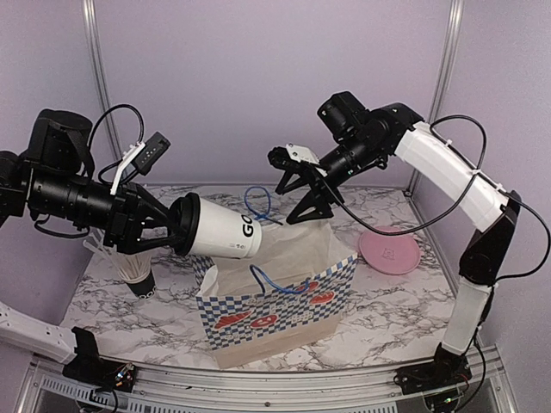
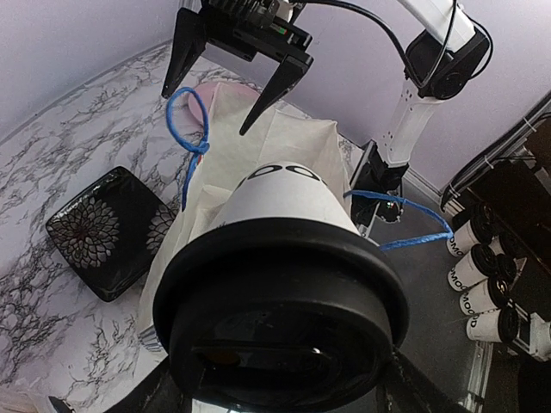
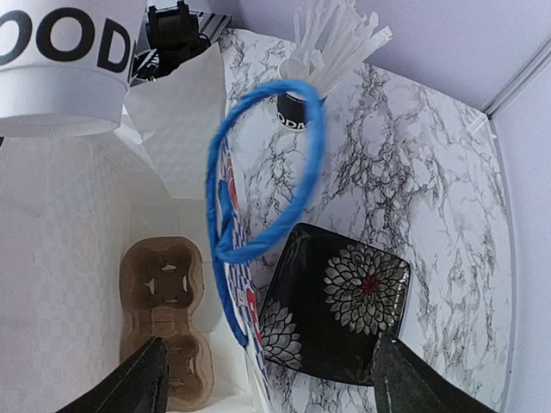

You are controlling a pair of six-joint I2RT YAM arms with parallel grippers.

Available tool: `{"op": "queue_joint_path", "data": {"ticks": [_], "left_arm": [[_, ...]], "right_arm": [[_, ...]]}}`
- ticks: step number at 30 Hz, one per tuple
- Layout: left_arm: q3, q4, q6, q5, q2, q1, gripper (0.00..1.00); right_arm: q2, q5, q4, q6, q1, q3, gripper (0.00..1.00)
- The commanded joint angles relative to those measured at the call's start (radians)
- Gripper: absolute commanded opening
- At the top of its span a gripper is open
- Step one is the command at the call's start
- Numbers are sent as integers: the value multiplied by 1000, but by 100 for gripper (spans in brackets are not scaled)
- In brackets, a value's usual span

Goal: Pack the takeout coffee

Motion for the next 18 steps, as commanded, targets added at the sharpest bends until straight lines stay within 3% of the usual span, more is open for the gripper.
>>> {"op": "queue_joint_path", "data": {"ticks": [1, 8, 14, 18], "left_arm": [[51, -45, 25, 70, 37, -6, 49], [144, -138, 81, 41, 151, -8, 49], [232, -210, 98, 18, 262, -15, 49], [295, -242, 108, -12, 348, -36, 49]], "right_arm": [[-21, 24, -52, -44, 0, -12, 78], [45, 55, -34, -4, 9, 9, 61], [46, 78, -38, 6, 19, 15, 31], [17, 99, -17, 36, 19, -14, 1]]}}
